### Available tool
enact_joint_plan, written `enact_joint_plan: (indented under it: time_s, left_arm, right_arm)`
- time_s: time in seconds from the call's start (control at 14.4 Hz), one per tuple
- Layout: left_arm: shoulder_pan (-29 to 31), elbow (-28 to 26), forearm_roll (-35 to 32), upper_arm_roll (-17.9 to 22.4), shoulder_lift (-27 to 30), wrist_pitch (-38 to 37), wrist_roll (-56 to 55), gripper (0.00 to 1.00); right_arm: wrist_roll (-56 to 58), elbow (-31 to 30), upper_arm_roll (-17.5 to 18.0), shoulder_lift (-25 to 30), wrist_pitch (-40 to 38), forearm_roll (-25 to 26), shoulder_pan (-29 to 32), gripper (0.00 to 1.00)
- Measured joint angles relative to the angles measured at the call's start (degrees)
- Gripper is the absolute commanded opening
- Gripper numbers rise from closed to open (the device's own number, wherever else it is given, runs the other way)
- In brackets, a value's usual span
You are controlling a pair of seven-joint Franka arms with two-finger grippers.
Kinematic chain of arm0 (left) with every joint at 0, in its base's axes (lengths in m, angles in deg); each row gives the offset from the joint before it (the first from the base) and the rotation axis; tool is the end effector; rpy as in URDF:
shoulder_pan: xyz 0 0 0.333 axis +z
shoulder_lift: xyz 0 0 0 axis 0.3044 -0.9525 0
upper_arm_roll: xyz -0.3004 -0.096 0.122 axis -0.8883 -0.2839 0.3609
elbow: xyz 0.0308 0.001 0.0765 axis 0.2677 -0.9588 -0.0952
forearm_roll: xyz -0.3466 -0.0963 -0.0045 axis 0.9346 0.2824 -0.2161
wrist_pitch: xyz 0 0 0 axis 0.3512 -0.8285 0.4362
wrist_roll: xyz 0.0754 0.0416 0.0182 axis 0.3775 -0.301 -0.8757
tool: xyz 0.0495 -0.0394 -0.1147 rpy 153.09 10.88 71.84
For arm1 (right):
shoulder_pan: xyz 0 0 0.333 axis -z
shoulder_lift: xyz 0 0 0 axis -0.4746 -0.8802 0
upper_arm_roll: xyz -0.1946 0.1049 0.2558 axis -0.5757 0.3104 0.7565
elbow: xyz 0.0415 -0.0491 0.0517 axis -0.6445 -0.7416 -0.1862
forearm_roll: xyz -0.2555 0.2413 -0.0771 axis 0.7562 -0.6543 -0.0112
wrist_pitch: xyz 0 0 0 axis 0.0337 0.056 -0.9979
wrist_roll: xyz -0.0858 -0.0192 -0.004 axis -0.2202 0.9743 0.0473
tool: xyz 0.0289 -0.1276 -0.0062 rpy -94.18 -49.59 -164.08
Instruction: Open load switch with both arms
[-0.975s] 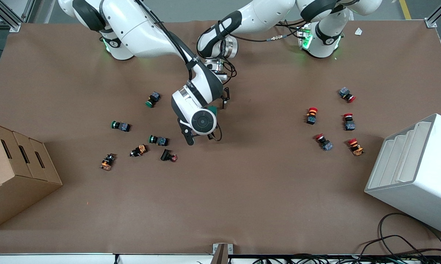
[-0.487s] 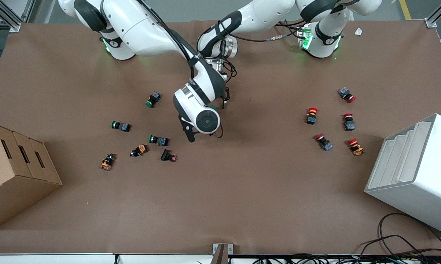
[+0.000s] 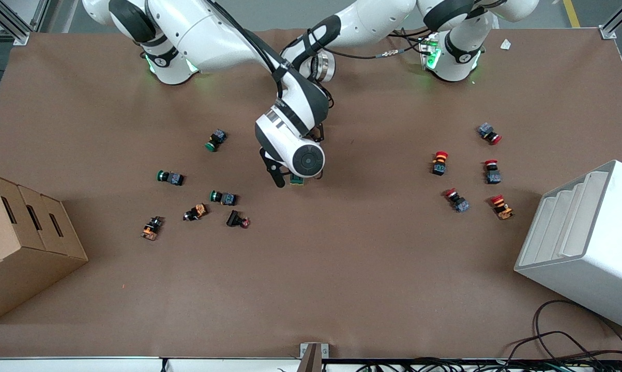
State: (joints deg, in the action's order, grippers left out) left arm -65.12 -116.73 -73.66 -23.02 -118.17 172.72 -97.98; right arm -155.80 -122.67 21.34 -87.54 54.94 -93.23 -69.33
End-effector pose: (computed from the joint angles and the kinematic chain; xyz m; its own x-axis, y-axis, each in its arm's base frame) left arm 0.2449 -0.5570 0.1127 0.5099 0.0007 0.8603 -0.0440 -0.9987 0.0269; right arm 0.4561 0.4839 0.2505 0.4555 -0.8848 -0.0981 -0.7409 -0.4378 0.5093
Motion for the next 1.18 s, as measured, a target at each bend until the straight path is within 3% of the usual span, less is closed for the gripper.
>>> enact_joint_plan:
  time_s: [0.91,1.18]
  left_arm:
    - [-0.03,0.00,-0.02,0.00,-0.04,-0.03,0.74,0.99]
    - [-0.03,0.19,0.40,-0.09,-0.03,-0.03,1.47,0.99]
  right_arm:
    - [-0.16,-3.53,0.05,-0.14,0.24,1.38,-0.93,1.00]
    - [2.96,-3.38,-0.23,-0.04,0.27,5.07,-0.66,1.00]
